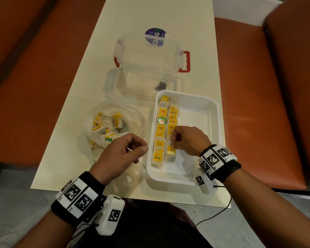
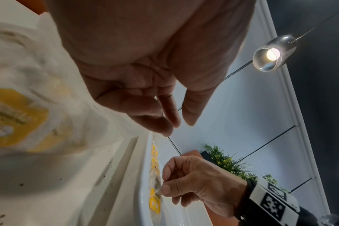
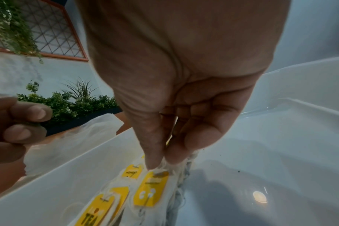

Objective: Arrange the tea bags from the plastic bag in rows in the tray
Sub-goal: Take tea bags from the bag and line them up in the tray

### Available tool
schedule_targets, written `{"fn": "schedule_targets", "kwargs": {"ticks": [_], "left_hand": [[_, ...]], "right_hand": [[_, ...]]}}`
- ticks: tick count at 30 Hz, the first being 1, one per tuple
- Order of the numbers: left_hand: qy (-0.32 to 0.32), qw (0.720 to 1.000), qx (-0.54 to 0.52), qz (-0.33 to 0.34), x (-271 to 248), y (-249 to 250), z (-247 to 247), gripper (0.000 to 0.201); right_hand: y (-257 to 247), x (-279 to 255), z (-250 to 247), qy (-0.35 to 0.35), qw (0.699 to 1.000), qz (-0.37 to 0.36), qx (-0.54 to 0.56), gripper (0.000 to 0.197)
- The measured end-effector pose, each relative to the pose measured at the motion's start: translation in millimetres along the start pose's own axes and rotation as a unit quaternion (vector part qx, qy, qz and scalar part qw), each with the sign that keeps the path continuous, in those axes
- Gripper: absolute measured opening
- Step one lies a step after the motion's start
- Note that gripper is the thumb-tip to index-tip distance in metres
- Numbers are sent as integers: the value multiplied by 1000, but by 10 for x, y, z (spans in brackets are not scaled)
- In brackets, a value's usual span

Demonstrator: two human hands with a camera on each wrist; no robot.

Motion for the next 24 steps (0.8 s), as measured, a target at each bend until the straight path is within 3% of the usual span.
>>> {"fn": "schedule_targets", "kwargs": {"ticks": [4, 7, 10, 16, 19, 24], "left_hand": [[56, 998, 25, 15, 11, 13, -247, 4], [92, 984, 150, 14, 32, -33, -506, 25], [68, 936, 345, -3, 42, -93, -627, 42], [21, 871, 490, -28, -50, -191, -617, 32], [7, 859, 512, -25, -105, -228, -616, 32], [-13, 857, 514, -44, -158, -268, -731, 30]], "right_hand": [[-92, -117, -77, 23, 999, -29, 37, 15], [-275, -246, -116, 31, 992, -66, 98, 14], [-569, -369, -62, 9, 986, -121, 115, 22], [-1034, -421, 271, -62, 982, -177, 31, 43], [-1126, -367, 361, -63, 984, -163, -24, 48], [-1143, -307, 323, -30, 988, -145, -53, 36]]}}
Point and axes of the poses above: each hand's wrist, its own x-axis towards the middle knuckle, its own z-axis out of the palm, y = z × x, the point moved 7 cm from there along x, towards the middle knuckle, and after that the axes turned 7 degrees about x, right-handed, at the moved point
